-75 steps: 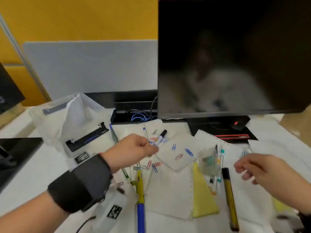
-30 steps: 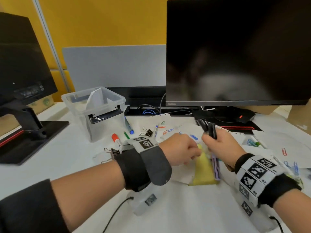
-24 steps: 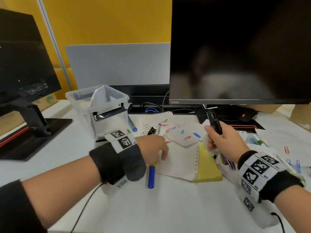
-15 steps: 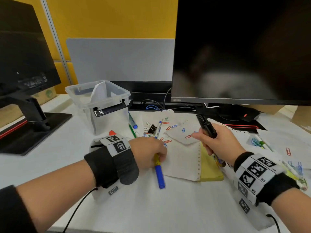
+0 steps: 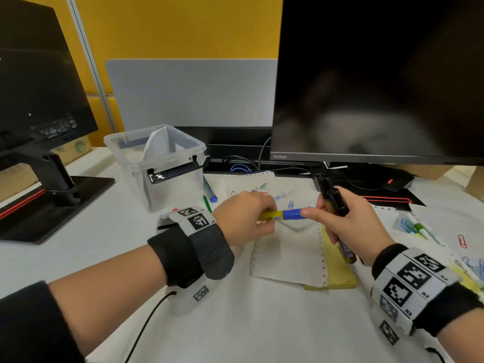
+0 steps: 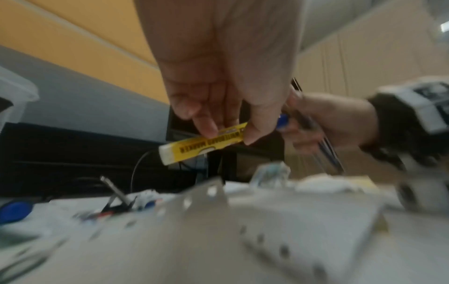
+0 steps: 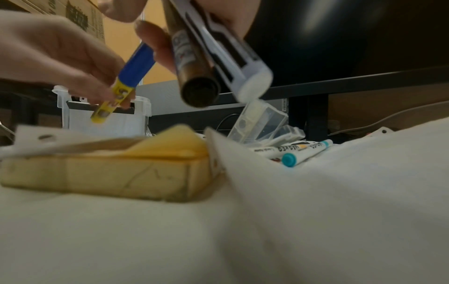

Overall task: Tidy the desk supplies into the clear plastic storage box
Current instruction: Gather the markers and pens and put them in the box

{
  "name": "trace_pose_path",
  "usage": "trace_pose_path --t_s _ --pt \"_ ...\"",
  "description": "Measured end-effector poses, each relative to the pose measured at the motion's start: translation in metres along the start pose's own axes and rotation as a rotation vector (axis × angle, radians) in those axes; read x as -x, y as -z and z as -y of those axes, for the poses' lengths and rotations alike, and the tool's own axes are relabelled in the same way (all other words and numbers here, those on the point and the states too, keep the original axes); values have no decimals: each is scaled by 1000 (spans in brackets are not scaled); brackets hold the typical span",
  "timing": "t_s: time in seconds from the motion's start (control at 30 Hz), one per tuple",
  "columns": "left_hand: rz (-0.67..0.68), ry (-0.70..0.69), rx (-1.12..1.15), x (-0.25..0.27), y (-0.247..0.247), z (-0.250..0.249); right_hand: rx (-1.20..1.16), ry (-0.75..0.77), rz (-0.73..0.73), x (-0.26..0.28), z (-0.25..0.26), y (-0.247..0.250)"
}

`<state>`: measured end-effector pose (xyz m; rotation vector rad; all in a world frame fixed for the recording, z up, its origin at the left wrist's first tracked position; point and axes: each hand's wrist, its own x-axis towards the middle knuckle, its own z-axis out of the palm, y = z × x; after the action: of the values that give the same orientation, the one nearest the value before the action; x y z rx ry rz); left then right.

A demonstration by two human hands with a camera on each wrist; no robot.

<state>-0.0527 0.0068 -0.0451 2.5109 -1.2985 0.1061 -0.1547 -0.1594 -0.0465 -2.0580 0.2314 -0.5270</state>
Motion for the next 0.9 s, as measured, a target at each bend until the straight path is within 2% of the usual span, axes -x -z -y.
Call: trace_pose_path --t_s 0.1,0.2,0.3,0.37,0.43,0.57,0.63,0.7,0.9 --pt "-84 12 201 -4 4 -11 -51 33 -93 0 4 -1" --pt "-137 37 338 -5 1 -28 -77 14 -100 -1 4 -5" --pt "-75 5 388 -7 0 -40 -33 -9 -48 -2 2 -8" --pt "15 7 337 -10 3 -36 70 9 -80 -4 -2 -9" --pt "69 80 241 -17 5 -20 133 -16 -145 -7 -6 -9" --pt "95 384 -97 -43 5 32 148 -73 -158 -9 -7 -9" --pt "194 487 -213 -48 3 54 155 -64 -153 -10 -7 -11" --pt "287 506 -255 -49 1 69 130 -66 -151 -10 -7 -13" --pt "404 542 -341 -52 -10 86 37 -75 -122 -13 -10 -15"
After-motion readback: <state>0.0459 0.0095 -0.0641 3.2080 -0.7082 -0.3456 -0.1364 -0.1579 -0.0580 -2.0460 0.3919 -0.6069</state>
